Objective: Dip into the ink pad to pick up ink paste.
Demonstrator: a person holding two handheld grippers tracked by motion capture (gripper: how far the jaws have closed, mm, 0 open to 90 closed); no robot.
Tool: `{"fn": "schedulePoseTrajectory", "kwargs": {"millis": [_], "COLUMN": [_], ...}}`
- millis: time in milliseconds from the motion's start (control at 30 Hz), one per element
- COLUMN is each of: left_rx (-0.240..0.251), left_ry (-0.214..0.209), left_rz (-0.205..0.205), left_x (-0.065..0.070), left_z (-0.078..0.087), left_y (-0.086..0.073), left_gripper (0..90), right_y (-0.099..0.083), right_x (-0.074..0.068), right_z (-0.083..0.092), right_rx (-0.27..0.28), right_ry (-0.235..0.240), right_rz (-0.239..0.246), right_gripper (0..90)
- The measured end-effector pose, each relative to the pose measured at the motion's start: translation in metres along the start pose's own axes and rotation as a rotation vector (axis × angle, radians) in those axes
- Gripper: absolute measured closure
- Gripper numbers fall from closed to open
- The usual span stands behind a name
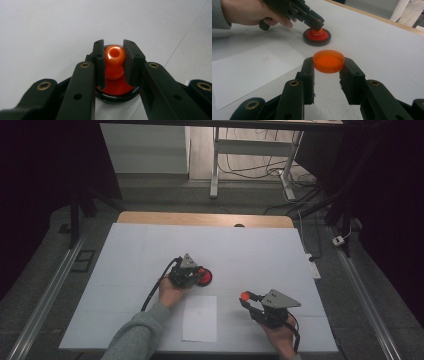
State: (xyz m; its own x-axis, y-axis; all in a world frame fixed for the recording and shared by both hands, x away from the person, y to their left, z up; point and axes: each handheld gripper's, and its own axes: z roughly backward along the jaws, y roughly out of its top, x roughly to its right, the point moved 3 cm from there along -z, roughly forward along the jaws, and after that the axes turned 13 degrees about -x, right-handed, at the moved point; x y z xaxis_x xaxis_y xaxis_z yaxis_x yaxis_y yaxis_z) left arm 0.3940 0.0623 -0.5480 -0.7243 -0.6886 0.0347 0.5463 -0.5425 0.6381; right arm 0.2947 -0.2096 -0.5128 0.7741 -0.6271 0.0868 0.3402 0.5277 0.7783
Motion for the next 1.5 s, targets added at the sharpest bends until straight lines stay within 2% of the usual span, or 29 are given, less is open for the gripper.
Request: {"fn": "schedulePoseTrajectory", "kwargs": {"millis": [1100, 1500], "left_rx": [0.006, 0.039], "left_ry": [0.018, 0.015], "left_rz": [0.009, 0.023], "left_x": [0.0024, 0.0024], "left_z": [-0.0005, -0.0012], "left_y": [-0.0005, -0.0044], "left_gripper": [73.6, 73.6], "right_y": [0.0, 0.0], "right_x": [0.0001, 0.0005], "right_z": [0.0009, 0.0017], "right_rx": [-0.001, -0.001], "right_ry": [-0.005, -0.007], "right_rz": [0.002, 0.001], "right_gripper": [64.7, 64.7]}}
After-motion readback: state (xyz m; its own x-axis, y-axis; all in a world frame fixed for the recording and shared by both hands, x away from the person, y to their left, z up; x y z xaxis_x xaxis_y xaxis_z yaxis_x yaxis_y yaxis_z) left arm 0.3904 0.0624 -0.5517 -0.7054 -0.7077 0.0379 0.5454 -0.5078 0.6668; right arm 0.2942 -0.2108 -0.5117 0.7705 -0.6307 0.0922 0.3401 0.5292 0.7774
